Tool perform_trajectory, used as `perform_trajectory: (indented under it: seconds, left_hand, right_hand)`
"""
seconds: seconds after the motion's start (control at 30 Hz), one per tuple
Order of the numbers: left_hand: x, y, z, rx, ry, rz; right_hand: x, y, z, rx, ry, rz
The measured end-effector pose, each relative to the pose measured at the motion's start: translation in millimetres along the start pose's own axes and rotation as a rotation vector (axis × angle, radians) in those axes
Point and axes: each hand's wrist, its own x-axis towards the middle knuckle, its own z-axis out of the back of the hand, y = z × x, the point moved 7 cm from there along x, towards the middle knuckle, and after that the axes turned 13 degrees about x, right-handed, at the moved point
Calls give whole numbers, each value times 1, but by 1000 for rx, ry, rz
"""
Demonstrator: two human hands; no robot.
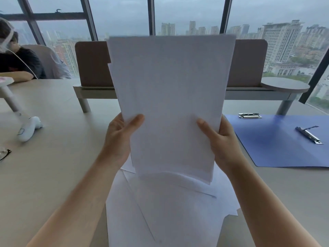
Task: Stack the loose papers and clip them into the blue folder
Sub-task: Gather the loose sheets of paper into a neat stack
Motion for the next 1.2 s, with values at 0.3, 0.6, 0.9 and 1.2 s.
perform_trajectory:
  seconds: [0.3, 0.6, 0.9, 1.2]
  left_hand:
    - [-26, 50, -13, 218, 68, 208]
    - [-8, 65, 41, -45, -416, 348]
    - [-19, 102, 36, -354, -211, 605]
    - [-17, 103, 39, -343, -240, 602]
  right_hand:
    - [-23, -47, 32, -147, -113, -291]
    - [-8, -58, 55, -893, -163, -287]
    - [32, -93, 47, -1549, 209, -607]
    - [64, -96, 48, -1624, 123, -582]
